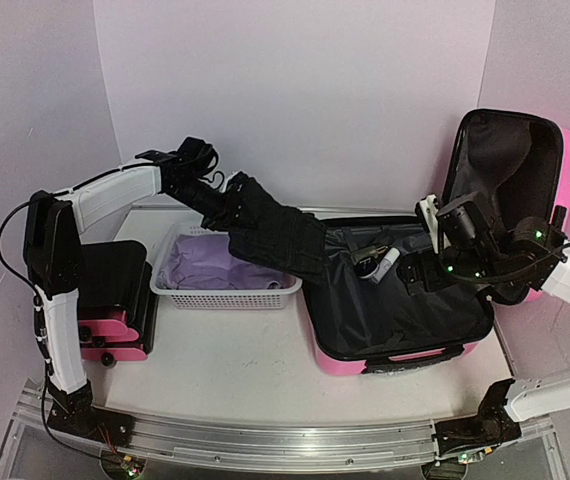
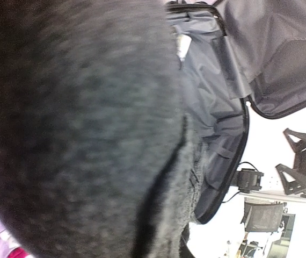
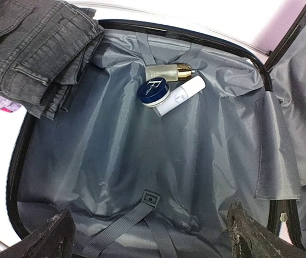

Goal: Open, take out, and arrange the luggage

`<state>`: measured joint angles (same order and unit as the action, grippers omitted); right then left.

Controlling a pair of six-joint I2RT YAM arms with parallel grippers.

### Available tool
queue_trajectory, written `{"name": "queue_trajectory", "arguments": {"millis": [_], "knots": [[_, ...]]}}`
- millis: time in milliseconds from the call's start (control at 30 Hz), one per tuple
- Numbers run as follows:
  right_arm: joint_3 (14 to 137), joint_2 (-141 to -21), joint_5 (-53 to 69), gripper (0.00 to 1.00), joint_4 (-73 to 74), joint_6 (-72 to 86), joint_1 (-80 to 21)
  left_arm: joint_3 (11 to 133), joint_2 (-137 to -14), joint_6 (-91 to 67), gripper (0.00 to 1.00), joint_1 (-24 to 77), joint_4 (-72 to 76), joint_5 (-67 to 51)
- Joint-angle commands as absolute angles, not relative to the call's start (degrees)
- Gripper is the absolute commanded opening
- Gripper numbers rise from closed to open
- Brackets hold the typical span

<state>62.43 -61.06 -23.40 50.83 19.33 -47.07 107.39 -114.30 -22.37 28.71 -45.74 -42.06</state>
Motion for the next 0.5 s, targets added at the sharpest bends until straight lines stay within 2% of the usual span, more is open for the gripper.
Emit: {"name": "queue_trajectory", "arguments": {"millis": [0, 467], "knots": [[65.6, -62.0, -23.4, 0.98, 49.7, 19.3, -47.2, 101.9, -105.2, -18.3, 0.0, 24.8, -40.6, -40.0], [65.8, -62.9, -22.9, 0.98, 49.6, 19.5, -47.3, 89.7, -106.8, -16.7, 0.0, 20.0, -36.4, -36.1]]}}
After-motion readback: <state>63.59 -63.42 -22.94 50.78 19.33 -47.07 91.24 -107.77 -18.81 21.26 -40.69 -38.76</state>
